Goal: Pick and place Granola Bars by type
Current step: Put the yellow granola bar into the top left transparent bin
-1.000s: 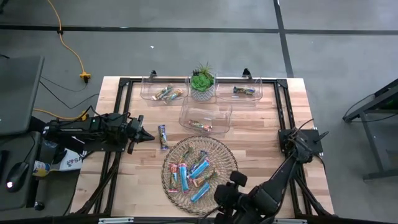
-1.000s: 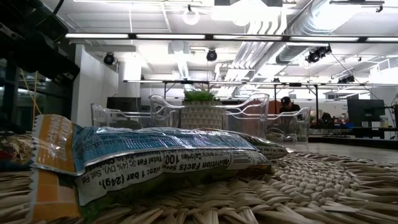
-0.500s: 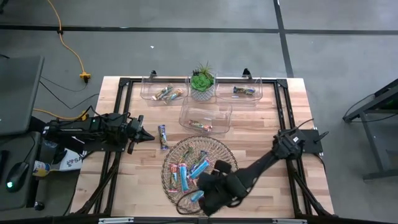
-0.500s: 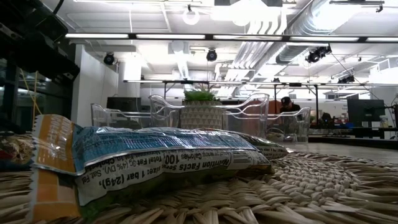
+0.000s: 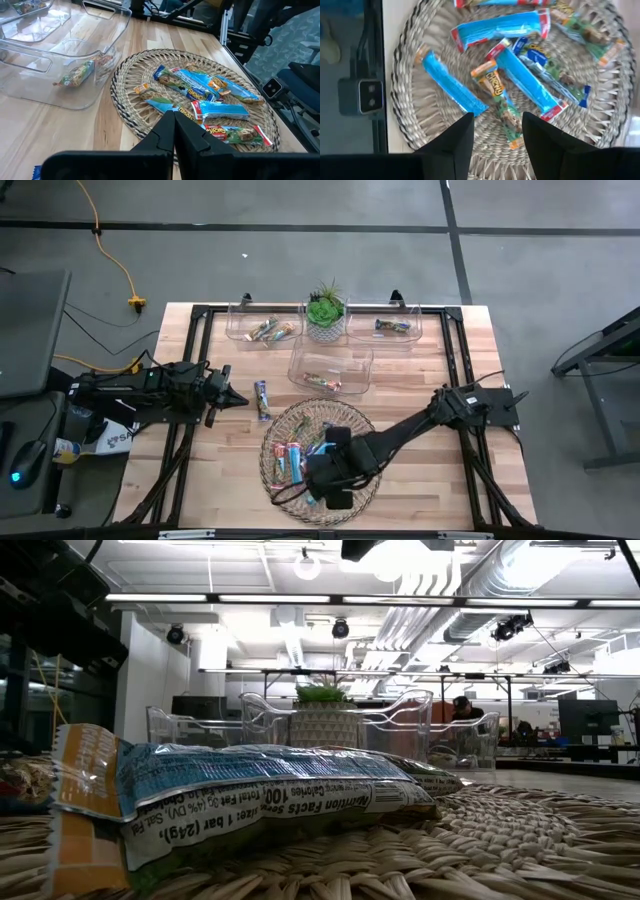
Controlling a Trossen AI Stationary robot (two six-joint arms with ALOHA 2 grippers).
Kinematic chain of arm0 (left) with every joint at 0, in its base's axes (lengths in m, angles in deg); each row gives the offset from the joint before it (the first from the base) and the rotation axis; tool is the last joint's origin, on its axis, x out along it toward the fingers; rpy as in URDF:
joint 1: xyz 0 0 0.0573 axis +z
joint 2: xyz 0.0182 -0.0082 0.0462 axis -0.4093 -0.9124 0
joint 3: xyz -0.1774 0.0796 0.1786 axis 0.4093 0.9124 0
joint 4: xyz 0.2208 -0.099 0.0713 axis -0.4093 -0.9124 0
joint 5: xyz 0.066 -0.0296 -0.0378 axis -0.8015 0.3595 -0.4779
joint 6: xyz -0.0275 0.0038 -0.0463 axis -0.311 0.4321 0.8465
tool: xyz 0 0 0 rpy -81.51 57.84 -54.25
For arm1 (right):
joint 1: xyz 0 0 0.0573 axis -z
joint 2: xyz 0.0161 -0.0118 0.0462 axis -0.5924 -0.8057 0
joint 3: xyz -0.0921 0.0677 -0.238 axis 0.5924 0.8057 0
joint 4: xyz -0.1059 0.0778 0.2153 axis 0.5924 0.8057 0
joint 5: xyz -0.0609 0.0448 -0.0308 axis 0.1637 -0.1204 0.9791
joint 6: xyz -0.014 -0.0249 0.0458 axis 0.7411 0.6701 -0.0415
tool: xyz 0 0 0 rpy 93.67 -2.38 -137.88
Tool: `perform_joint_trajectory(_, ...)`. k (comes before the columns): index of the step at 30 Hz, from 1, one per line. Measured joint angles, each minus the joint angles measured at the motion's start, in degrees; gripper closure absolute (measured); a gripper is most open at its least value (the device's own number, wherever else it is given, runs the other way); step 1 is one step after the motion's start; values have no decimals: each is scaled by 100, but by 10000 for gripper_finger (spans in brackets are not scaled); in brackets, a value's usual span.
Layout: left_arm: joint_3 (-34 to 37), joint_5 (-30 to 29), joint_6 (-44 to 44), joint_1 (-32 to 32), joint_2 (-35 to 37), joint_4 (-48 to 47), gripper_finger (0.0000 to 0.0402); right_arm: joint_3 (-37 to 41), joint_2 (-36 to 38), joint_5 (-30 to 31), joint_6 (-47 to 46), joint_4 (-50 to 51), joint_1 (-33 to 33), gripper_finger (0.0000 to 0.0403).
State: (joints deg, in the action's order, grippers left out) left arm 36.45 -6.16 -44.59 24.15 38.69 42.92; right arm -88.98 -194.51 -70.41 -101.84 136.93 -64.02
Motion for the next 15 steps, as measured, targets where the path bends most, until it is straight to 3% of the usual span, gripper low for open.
perform_joint_trajectory(6, 0, 0, 0, 0, 0, 0, 401, 0, -267, -432, 567, 111, 153, 220)
perform_joint_trajectory(15, 0, 2, 0, 0, 0, 0, 401, 2, -787, -467, 1252, 124, 272, 198)
